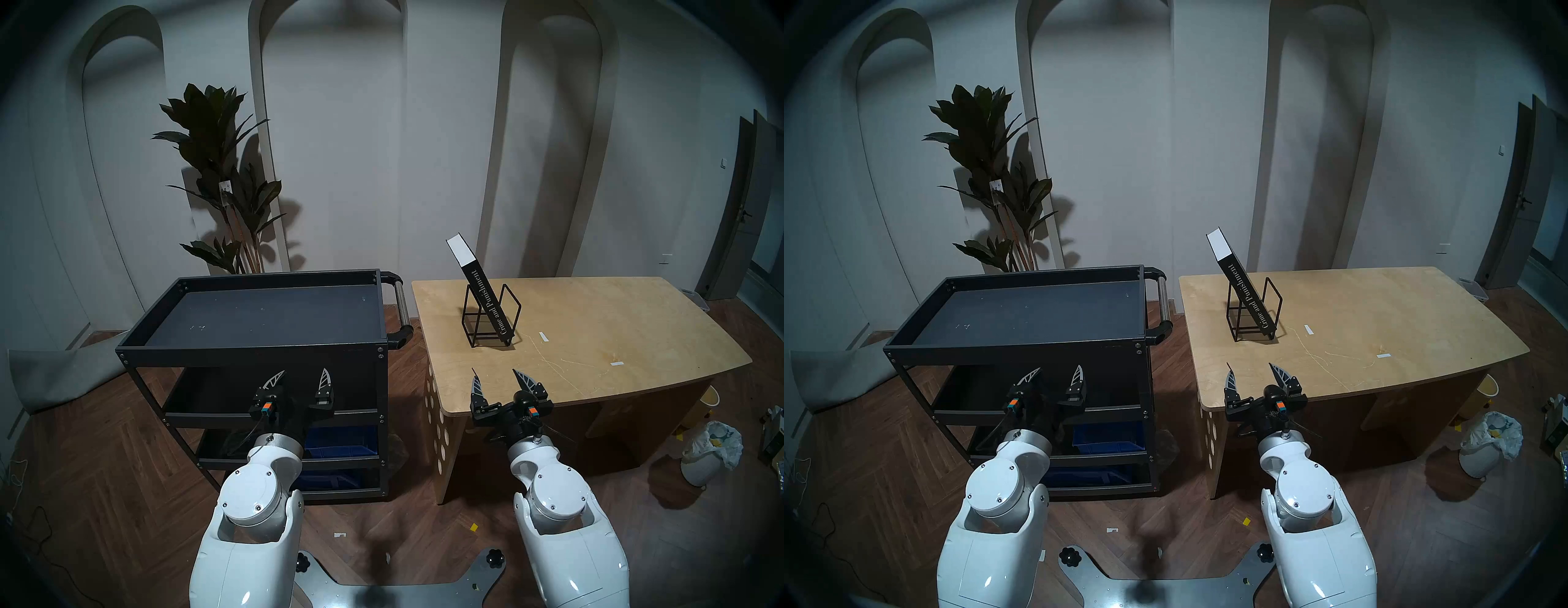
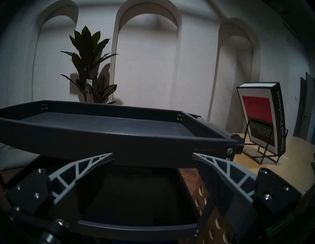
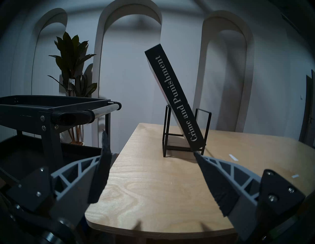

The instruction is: Transfer books between table and cart

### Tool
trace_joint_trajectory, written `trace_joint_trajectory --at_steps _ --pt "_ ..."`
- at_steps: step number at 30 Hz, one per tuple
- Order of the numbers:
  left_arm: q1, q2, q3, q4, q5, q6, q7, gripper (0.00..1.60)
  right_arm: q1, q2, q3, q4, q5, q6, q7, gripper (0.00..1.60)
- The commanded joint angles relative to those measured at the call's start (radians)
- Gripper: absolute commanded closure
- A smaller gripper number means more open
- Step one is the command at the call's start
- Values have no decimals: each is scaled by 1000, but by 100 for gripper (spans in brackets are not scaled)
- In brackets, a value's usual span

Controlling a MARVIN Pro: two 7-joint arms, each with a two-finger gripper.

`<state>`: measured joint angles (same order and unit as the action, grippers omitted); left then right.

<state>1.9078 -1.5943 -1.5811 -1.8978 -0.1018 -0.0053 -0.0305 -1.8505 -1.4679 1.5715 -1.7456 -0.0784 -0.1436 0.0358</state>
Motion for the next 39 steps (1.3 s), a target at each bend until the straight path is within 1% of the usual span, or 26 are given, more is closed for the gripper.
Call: trace_joint_trajectory --at_steps 1,3,5,6,9,15,23,28,30,33,34,39 --pt "-3 -10 10 -104 -63 7 5 0 49 64 51 -42 -24 -50 8 0" --pt "-6 -12 11 -115 -78 13 9 0 58 68 60 -41 -26 -52 8 0" --pt "-16 -11 16 -139 -105 29 18 0 88 91 79 -27 -40 -59 17 0" --pt "-16 -11 16 -139 -105 29 18 0 88 91 79 -27 -40 -59 17 0" --pt "-23 -10 25 -152 -122 50 32 0 125 108 89 0 -53 -63 25 0" --pt "-29 -5 45 -170 -138 79 60 0 193 147 89 59 -99 -65 35 0" --pt "-49 -3 61 -191 -151 100 94 0 273 170 64 151 -129 -68 42 0" --pt "-61 -1 71 -201 -153 107 110 0 328 170 43 221 -140 -65 44 0" --pt "-64 1 74 -204 -154 111 118 0 360 169 33 262 -148 -66 44 0" --pt "-69 2 79 -208 -154 112 127 0 369 169 23 287 -159 -62 37 0" --pt "-71 3 82 -210 -155 112 132 0 391 166 17 310 -162 -62 37 0" --pt "-77 6 93 -215 -156 111 145 0 432 161 -8 348 -184 -53 31 0"
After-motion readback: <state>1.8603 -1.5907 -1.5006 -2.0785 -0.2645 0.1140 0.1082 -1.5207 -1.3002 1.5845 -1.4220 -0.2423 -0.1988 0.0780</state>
